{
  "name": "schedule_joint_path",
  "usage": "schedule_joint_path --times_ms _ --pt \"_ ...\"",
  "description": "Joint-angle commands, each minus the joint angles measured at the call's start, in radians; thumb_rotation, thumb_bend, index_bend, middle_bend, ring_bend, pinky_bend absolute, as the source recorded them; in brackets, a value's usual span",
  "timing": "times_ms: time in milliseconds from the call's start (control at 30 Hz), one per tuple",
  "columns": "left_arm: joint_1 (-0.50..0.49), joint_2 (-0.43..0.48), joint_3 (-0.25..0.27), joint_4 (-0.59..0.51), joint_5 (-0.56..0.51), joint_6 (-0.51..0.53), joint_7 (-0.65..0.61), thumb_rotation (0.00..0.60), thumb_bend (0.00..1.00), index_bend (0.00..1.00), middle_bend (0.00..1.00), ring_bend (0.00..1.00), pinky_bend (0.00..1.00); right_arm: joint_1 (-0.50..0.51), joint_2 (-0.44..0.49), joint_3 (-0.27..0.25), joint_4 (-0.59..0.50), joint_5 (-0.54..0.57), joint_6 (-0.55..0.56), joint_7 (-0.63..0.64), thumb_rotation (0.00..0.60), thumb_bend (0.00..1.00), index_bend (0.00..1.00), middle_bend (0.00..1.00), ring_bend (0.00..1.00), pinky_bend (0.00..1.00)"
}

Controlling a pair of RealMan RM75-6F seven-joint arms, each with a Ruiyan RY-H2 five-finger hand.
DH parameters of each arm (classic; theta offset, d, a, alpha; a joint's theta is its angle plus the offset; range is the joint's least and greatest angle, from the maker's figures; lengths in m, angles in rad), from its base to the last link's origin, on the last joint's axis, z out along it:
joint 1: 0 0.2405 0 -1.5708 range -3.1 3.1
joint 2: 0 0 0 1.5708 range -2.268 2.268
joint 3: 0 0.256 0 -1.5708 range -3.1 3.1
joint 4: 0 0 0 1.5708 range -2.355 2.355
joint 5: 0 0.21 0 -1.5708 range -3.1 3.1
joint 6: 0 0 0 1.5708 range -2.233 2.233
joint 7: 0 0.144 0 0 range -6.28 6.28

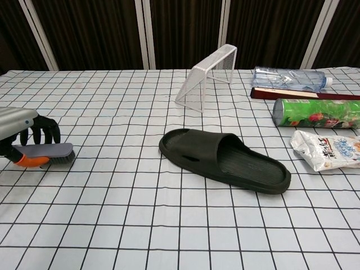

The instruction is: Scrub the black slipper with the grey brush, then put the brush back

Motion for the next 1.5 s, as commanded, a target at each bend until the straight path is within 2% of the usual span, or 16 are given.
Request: schedule_joint_path --times_ms 33,133,267,367,700,1067,1500 --pt "-0.017 0.007 -0.014 -0.008 -0.008 -0.014 -0.012 0.600 0.67 0.54 0.55 0.42 0.47 0.006 -0.011 -0.003 0.000 -0.018 0.000 -0.009 0.523 0.39 0.00 0.00 0.00 0.00" --pt "-0.048 0.015 -0.042 -0.015 -0.025 -0.044 -0.025 0.600 0.67 0.54 0.55 0.42 0.47 0.019 -0.034 -0.007 -0.008 -0.054 -0.005 -0.036 0.523 0.40 0.00 0.00 0.00 0.00" --pt "-0.106 0.027 -0.086 -0.035 -0.075 -0.106 -0.002 0.600 0.67 0.53 0.54 0.42 0.47 0.058 -0.086 -0.018 -0.026 -0.110 -0.056 -0.086 0.524 0.48 0.00 0.00 0.00 0.00" --pt "-0.157 0.030 -0.123 -0.060 -0.130 -0.149 0.043 0.600 0.66 0.53 0.54 0.42 0.47 0.101 -0.145 -0.005 -0.024 -0.138 -0.098 -0.095 0.523 0.52 0.00 0.00 0.00 0.00" --pt "-0.322 -0.022 -0.206 -0.062 -0.300 -0.214 0.181 0.600 0.66 0.54 0.55 0.42 0.47 0.237 -0.310 0.043 0.028 -0.092 -0.285 -0.109 0.523 0.64 0.00 0.02 0.02 0.00" --pt "-0.472 -0.101 -0.226 -0.068 -0.467 -0.208 0.319 0.600 0.67 0.54 0.55 0.42 0.47 0.306 -0.419 0.031 0.129 -0.051 -0.386 -0.101 0.524 0.65 0.00 0.04 0.03 0.00" --pt "-0.569 -0.173 -0.206 -0.036 -0.521 -0.226 0.327 0.600 0.67 0.54 0.55 0.42 0.47 0.342 -0.452 0.015 0.178 -0.026 -0.417 -0.094 0.524 0.65 0.00 0.04 0.03 0.00"
